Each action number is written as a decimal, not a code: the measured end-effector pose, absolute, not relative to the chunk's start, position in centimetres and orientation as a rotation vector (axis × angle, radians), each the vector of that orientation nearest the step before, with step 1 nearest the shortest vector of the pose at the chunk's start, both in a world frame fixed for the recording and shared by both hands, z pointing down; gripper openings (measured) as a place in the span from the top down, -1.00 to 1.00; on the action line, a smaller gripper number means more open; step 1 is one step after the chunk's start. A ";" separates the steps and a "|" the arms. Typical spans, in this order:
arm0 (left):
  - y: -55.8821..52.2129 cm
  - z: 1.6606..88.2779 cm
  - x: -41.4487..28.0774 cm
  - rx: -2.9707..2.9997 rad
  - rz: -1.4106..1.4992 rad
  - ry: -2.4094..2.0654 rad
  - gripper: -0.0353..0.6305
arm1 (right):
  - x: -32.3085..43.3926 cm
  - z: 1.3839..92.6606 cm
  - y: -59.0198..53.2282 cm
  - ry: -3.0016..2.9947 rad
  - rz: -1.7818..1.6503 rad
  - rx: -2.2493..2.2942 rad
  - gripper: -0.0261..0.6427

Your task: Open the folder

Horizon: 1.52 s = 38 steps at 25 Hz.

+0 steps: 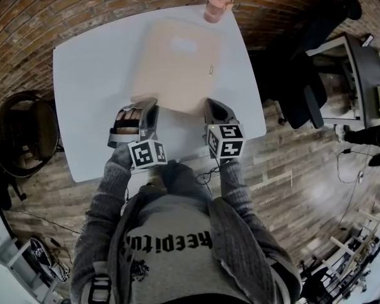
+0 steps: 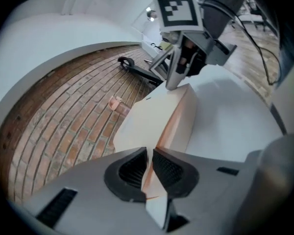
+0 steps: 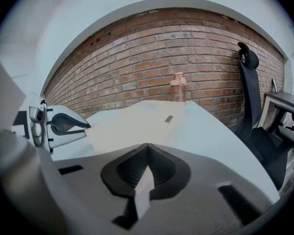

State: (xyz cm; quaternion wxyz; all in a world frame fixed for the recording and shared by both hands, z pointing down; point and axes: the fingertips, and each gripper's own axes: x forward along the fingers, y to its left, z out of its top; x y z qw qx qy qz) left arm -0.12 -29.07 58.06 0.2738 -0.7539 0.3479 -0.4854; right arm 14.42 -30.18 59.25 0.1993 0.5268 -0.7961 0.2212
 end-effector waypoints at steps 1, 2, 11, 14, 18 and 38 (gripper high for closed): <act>-29.2 57.8 -0.1 -2.066 -1.283 0.975 0.78 | 14.5 59.2 -30.2 -2.227 0.620 1.473 0.91; -29.3 57.6 -0.1 -2.104 -1.260 1.015 0.78 | 14.5 59.2 -30.2 -2.227 0.621 1.472 0.91; -29.2 56.5 -0.3 -2.338 -1.164 1.216 0.79 | 14.7 59.3 -30.1 -2.226 0.614 1.467 0.91; -29.1 56.3 -0.3 -2.395 -1.130 1.263 0.79 | 14.6 59.3 -30.0 -2.223 0.607 1.458 0.91; -29.1 55.9 -0.2 -2.448 -1.096 1.309 0.79 | 14.8 59.3 -30.0 -2.221 0.603 1.449 0.91; -29.7 51.8 -11.6 -2.749 -0.454 2.229 0.86 | 15.6 59.3 -30.1 -2.186 0.576 1.456 0.91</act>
